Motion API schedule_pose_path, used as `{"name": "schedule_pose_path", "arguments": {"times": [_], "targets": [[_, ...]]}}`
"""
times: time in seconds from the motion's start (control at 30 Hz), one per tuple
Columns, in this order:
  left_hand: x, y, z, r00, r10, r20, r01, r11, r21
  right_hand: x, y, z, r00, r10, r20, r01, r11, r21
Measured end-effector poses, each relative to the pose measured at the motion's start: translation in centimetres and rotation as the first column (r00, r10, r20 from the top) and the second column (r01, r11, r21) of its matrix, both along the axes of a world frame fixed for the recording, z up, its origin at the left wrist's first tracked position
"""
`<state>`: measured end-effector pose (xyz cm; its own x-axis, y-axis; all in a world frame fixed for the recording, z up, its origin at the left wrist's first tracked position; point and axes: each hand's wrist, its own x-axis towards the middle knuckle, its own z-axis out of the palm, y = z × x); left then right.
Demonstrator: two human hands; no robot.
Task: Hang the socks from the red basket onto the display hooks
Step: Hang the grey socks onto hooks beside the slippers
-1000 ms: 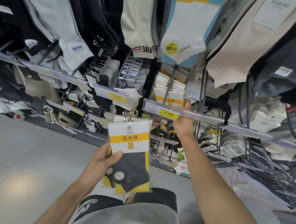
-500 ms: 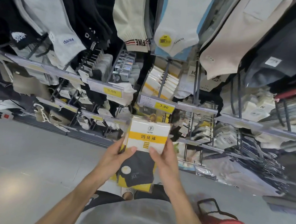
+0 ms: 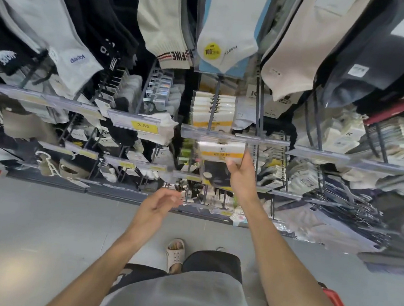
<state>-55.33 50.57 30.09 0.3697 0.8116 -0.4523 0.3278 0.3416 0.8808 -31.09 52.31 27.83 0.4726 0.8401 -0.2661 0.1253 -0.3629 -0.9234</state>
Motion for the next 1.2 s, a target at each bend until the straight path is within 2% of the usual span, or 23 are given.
{"name": "schedule_pose_path", "arguments": {"times": [0.1,0.27,0.43,0.53,0.6,0.7,0.8,0.93,1.2], "targets": [[-1.0,-0.6,-0.7,0.999,-0.001,-0.044,0.001,1.0,0.0,0.0,-0.2,-0.5,0.998,0.037,0.057,-0.036,0.999,-0.017],[-2.4,-1.1,-2.0,0.994,0.047,-0.097,-0.052,0.997,-0.054,1.0,0.4,-0.8,1.0,-0.018,-0.025,0.017,0.999,-0.04],[-3.1,-1.5,-3.1,0.991,0.04,-0.131,-0.057,0.99,-0.131,1.0,3.4,1.1,0.999,0.014,-0.037,-0.011,0.997,0.08],[-3.2,-1.8,-3.6,0.99,0.015,-0.143,-0.039,0.985,-0.166,1.3,4.1,1.1,0.998,0.063,-0.007,-0.062,0.996,0.067],[-3.3,-1.8,-3.7,0.989,0.007,-0.149,-0.033,0.984,-0.177,1.5,4.1,1.4,0.994,0.098,0.047,-0.102,0.99,0.093],[-3.3,-1.8,-3.9,0.988,-0.003,-0.154,-0.026,0.981,-0.192,1.5,4.0,2.0,0.965,0.117,0.235,-0.142,0.986,0.093],[-3.1,-1.7,-4.0,0.988,-0.011,-0.153,-0.02,0.98,-0.196,1.8,4.4,2.0,0.952,0.105,0.287,-0.115,0.993,0.02],[-2.9,-1.4,-4.2,0.988,-0.016,-0.156,-0.013,0.983,-0.184,1.9,4.1,1.3,0.938,0.162,0.307,-0.208,0.97,0.123],[-3.0,-1.4,-4.7,0.986,-0.037,-0.165,0.006,0.983,-0.183,2.5,4.8,1.7,0.884,0.244,0.399,-0.248,0.968,-0.043]]}}
